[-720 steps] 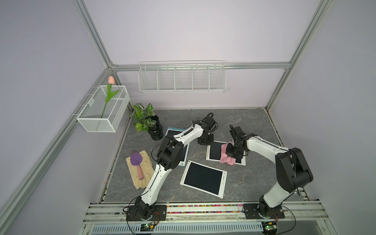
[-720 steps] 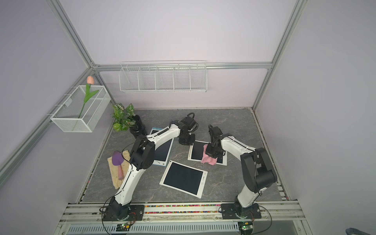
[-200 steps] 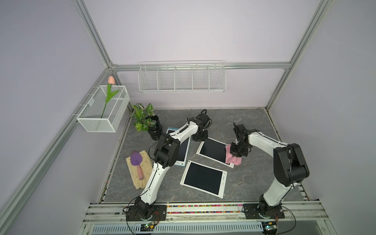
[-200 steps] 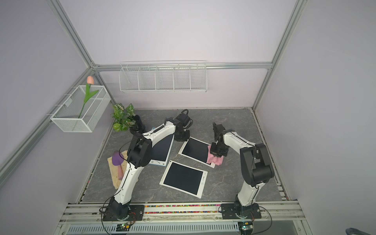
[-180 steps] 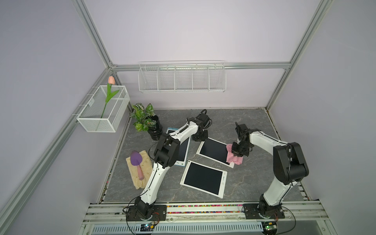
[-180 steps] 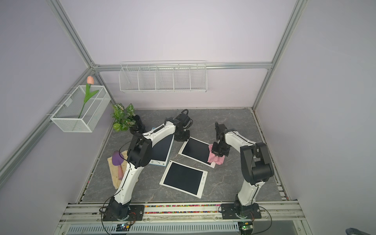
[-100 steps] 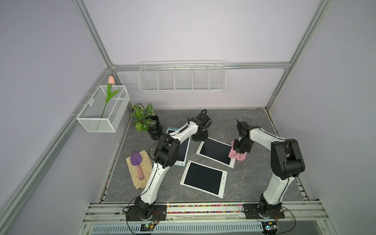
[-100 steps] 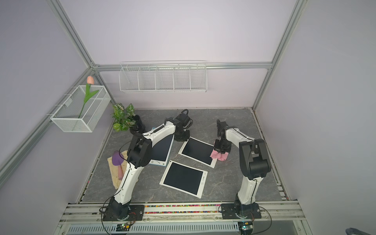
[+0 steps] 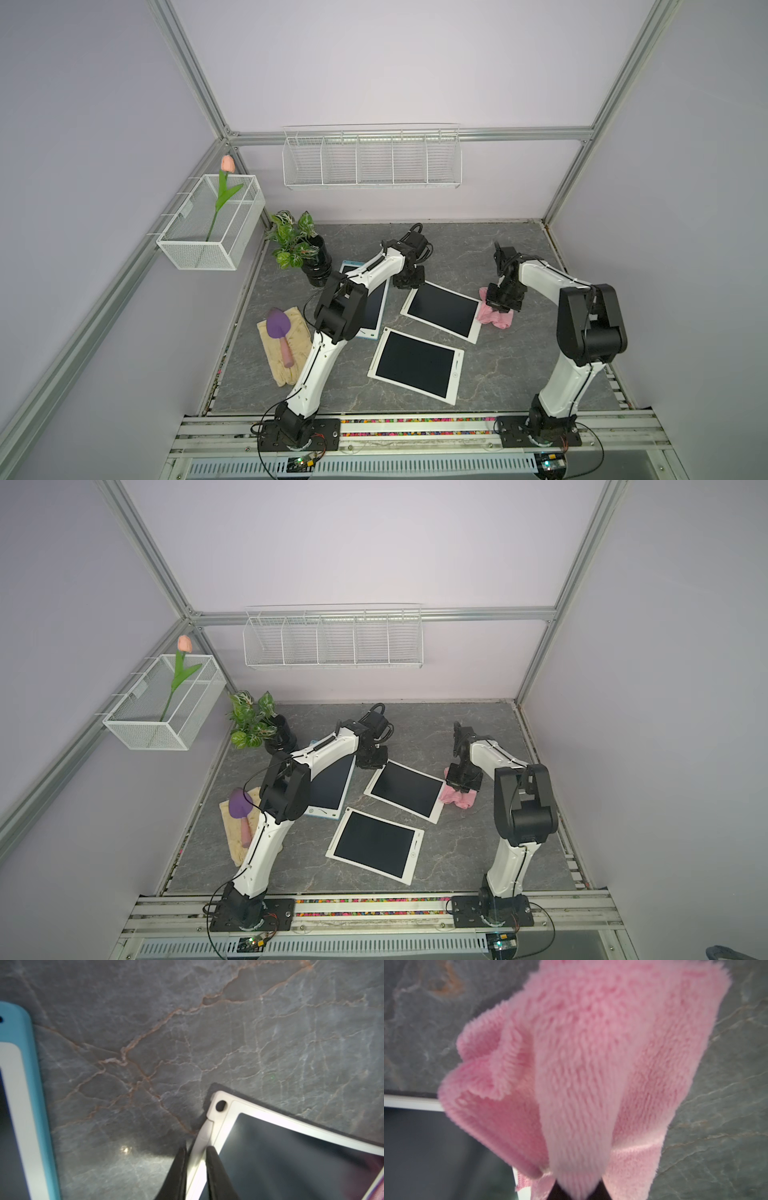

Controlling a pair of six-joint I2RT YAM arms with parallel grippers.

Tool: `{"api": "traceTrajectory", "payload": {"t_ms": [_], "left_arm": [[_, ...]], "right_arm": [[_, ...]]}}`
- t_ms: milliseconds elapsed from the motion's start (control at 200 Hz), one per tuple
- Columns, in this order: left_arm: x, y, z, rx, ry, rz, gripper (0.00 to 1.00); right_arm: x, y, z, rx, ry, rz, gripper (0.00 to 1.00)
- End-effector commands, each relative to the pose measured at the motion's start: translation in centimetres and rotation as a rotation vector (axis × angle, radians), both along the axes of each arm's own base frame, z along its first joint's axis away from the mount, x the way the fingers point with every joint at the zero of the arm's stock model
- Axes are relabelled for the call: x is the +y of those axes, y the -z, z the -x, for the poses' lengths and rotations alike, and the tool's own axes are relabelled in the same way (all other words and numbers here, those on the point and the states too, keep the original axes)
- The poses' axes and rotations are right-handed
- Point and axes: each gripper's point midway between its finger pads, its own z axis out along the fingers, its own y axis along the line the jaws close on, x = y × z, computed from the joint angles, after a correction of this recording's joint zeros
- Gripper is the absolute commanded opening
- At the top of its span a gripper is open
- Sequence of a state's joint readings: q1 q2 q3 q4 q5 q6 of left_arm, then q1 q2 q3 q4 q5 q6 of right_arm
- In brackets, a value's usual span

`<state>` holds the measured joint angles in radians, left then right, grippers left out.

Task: Wipe the drawing tablet
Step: Wipe the dirt from the drawing tablet.

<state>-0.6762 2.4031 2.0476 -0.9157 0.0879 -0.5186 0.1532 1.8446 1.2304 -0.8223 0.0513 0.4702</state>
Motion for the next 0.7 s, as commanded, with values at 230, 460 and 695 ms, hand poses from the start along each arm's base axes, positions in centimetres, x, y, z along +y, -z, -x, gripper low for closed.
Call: {"api": "traceTrajectory", "payload": {"t_ms": [230, 460, 695], "left_arm": [[1.0, 3.3, 2.8, 0.114, 0.011, -0.069, 0.2], [1.1, 3.5, 2.9, 0.116, 0.012, -0.07, 0.2], [0.8, 3.4, 2.8, 0.115, 0.013, -0.058, 0.2]], "right_arm": [[1.9, 0.8, 1.2, 0.058, -0.065, 0.059, 0.07], [-2.1, -0.2, 1.3, 0.054, -0.017, 0.09, 0.07], [-3.5, -3.5, 2.4, -0.06, 0.028, 0.13, 0.07]]}}
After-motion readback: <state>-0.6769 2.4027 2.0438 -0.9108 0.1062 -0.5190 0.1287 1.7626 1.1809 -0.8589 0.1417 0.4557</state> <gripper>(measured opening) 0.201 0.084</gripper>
